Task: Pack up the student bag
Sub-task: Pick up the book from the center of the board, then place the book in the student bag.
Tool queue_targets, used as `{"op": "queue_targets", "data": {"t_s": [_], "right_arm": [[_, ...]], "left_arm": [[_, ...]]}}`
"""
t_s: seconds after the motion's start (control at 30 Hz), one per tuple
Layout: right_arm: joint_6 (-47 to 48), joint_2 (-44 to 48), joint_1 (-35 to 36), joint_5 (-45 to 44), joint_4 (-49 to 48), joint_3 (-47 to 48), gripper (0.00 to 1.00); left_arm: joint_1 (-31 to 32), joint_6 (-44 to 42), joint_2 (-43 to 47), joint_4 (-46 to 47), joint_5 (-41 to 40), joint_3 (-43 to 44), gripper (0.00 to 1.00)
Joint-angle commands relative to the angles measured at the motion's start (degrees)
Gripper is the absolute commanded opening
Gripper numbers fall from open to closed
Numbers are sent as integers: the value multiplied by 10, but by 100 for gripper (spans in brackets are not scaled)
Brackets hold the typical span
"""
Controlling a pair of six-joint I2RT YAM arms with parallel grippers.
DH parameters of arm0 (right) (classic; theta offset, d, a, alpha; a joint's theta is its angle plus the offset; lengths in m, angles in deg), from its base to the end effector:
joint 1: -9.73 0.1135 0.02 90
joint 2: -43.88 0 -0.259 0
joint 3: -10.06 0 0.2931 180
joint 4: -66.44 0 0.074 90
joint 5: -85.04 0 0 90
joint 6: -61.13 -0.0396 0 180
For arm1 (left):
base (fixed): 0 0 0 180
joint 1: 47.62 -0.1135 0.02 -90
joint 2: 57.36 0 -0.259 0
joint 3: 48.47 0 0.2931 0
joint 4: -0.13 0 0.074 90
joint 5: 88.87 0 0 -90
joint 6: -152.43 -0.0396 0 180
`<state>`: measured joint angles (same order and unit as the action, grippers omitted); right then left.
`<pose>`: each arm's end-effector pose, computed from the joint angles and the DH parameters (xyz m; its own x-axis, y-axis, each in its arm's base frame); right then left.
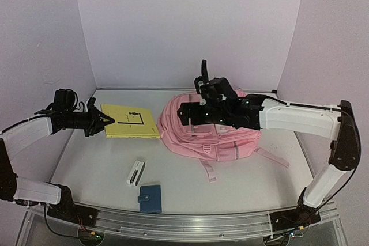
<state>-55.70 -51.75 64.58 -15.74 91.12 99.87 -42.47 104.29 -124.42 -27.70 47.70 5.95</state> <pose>0.2561 0.3508 0.2842 -0.5814 -0.0556 -0.8117 -0.5021 0.8096 0.3042 0.2783 -0.0540 0.2222 -0.8898 -0.3804 -0.2520 0.0244 0.5119 -0.8587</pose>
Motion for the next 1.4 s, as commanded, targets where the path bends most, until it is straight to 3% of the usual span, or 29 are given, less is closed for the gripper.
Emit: {"op": "queue_targets", "data": {"t_s": [0.0, 0.1, 0.3, 0.53, 0.7, 0.83, 0.9, 1.1, 1.37], "right_arm": [[33, -104, 16, -164, 95, 98, 95], [36, -170, 18, -184, 116, 156, 90], [54, -269, 18, -206, 128, 232, 71], [63, -347, 17, -228, 136, 291, 64], [40, -361, 13, -258, 143, 297, 41], [20, -343, 7, -246, 142, 282, 11], [13, -319, 5, -235, 137, 272, 0], [6, -190, 5, -153, 60, 202, 0], [-16, -72, 5, -37, -11, 119, 0]], "left_arm": [[-15, -4, 68, -22, -51, -3, 0], [-16, -3, 94, -47, -71, -10, 0], [-16, 3, 153, -84, -95, -23, 0], [-16, 9, 193, -111, -107, -29, 0], [-16, 12, 206, -117, -99, -25, 0], [-16, 15, 215, -119, -81, -20, 0], [-16, 17, 222, -125, -80, -15, 0], [-15, 30, 243, -160, -135, 11, 0], [-12, 143, 262, -19, -73, -24, 0]]}}
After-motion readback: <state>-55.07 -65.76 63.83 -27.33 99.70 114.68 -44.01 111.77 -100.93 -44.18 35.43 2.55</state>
